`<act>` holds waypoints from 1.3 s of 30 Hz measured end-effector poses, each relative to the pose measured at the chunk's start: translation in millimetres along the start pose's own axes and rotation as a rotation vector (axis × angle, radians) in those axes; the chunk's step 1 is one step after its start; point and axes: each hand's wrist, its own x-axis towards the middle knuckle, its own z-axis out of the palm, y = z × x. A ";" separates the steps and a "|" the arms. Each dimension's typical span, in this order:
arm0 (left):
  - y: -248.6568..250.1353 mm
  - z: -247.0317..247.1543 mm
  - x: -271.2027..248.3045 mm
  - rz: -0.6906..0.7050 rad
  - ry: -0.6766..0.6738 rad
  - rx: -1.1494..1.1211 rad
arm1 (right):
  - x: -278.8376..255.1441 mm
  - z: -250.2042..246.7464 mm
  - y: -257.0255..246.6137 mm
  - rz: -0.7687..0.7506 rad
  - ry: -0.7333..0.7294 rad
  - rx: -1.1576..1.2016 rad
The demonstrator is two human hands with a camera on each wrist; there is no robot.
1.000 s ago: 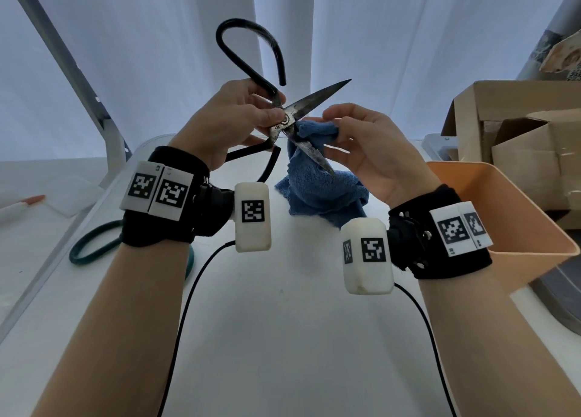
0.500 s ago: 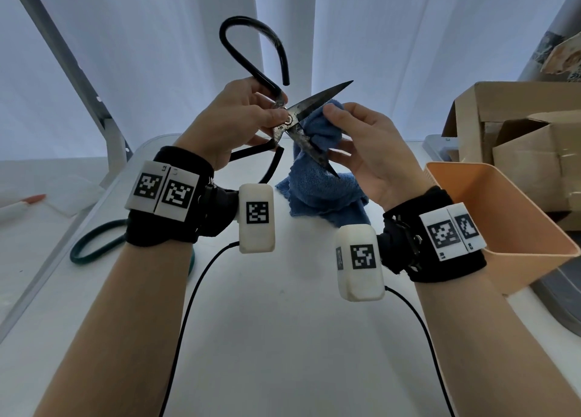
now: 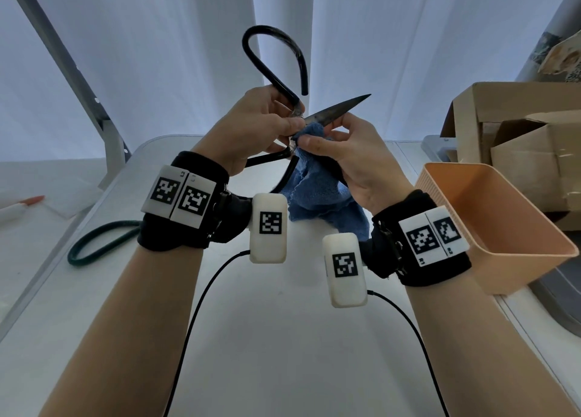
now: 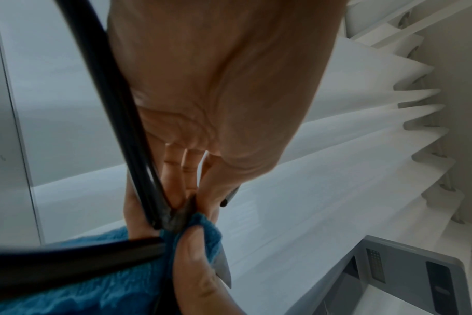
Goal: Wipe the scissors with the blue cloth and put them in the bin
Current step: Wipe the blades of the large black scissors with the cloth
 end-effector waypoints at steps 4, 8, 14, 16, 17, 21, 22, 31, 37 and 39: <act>-1.6 1.5 0.8 -0.016 -0.003 -0.001 | 3.1 -7.2 -3.2 0.056 -0.048 -0.002; -2.1 4.3 2.4 -0.010 -0.003 0.000 | 3.9 -7.2 -1.7 0.050 -0.026 0.003; -1.9 4.2 2.6 0.011 -0.013 0.012 | 5.6 -8.4 -1.1 0.057 -0.003 0.009; -3.4 3.9 3.4 0.014 -0.020 0.010 | 6.0 -9.3 -1.6 0.076 -0.013 0.019; -4.4 3.9 4.1 0.017 -0.018 0.006 | 6.3 -9.4 -1.5 0.081 -0.009 0.025; -5.6 5.3 4.5 0.063 -0.018 0.054 | 7.3 -7.7 0.5 0.062 0.033 0.075; -5.4 6.0 3.7 0.062 -0.034 0.078 | 7.6 -6.8 1.0 0.048 0.048 0.083; -14.4 4.8 6.0 0.097 -0.031 0.222 | 9.0 -2.7 6.7 -0.018 0.013 -0.095; -13.2 4.5 5.8 0.129 -0.027 0.203 | 10.0 -7.8 4.2 0.015 -0.062 -0.397; -13.2 4.4 5.7 0.134 -0.024 0.192 | 10.5 -8.5 4.4 0.015 -0.063 -0.464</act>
